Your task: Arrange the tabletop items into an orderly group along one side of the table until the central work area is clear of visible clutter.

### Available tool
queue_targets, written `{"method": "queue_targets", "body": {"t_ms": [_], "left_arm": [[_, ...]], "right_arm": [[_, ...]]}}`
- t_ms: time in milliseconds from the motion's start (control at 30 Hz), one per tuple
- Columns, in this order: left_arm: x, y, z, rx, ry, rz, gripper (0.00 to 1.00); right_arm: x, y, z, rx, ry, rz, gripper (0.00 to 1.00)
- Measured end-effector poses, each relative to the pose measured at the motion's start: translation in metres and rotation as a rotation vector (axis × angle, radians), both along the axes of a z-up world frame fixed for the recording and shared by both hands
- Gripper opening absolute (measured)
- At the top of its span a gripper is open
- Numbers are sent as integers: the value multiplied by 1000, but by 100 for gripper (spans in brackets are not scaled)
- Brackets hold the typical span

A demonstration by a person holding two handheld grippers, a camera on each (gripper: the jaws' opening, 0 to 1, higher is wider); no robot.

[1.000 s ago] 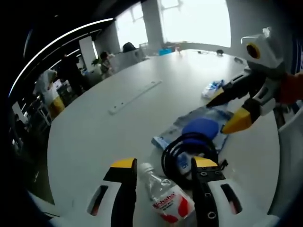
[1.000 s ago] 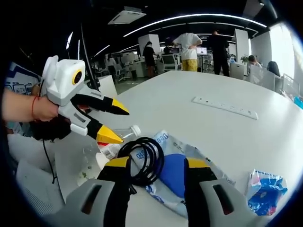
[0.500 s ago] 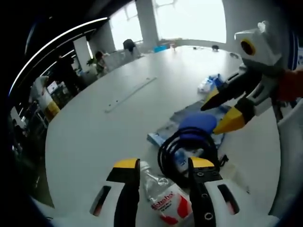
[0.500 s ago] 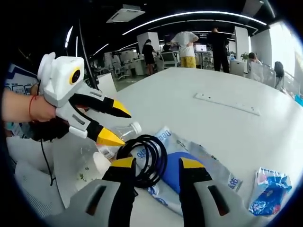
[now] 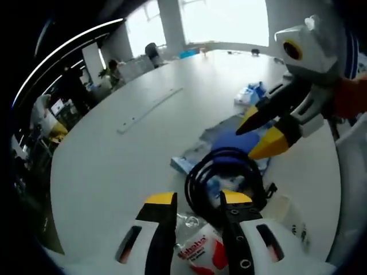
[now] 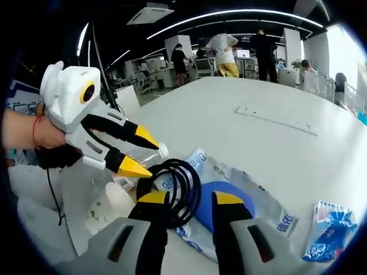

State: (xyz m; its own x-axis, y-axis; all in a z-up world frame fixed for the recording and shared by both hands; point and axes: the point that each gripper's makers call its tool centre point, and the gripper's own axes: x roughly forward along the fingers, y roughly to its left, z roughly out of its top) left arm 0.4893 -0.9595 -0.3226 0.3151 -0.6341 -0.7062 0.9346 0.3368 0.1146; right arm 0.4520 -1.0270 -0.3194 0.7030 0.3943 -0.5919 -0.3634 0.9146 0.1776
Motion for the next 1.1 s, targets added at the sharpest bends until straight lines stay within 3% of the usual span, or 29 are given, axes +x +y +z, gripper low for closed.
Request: {"method": "queue_targets", "body": {"t_ms": [600,1100], "left_arm": [[-1,0,-15,44,21,-25,14],[2,-2,-19,80,-5,-45,10]], "right_arm": [[4,3,-12,4,29,4,23],[5,5,-17,-10,36,20,10]]}}
